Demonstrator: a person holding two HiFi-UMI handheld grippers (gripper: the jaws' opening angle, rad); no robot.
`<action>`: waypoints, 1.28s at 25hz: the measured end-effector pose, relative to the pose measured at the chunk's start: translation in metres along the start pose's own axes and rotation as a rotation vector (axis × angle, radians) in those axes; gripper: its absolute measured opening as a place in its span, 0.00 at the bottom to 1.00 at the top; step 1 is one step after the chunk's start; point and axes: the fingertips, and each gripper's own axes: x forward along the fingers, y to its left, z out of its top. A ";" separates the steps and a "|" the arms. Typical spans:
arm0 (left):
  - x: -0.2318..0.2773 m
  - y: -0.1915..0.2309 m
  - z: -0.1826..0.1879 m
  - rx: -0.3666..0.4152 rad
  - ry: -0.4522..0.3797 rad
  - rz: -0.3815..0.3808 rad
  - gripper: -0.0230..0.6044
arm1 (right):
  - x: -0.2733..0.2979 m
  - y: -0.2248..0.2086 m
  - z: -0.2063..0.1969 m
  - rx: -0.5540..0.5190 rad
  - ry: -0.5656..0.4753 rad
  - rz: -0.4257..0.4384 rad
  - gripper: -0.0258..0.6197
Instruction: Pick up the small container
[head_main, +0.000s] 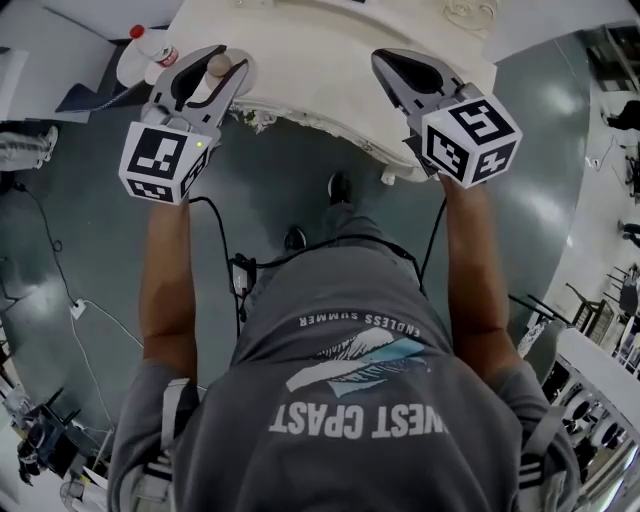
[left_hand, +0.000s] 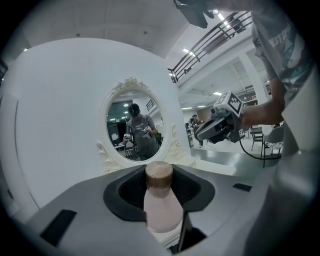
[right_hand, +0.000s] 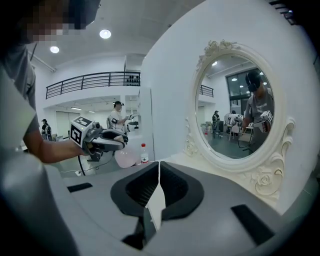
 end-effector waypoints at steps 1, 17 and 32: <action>-0.008 0.000 0.007 0.007 -0.002 -0.001 0.27 | -0.003 0.004 0.005 -0.007 -0.008 -0.002 0.09; -0.118 0.000 0.062 0.088 -0.050 0.045 0.28 | -0.031 0.059 0.070 -0.129 -0.128 -0.027 0.08; -0.161 -0.013 0.081 0.124 -0.077 0.060 0.28 | -0.048 0.085 0.080 -0.184 -0.121 -0.035 0.08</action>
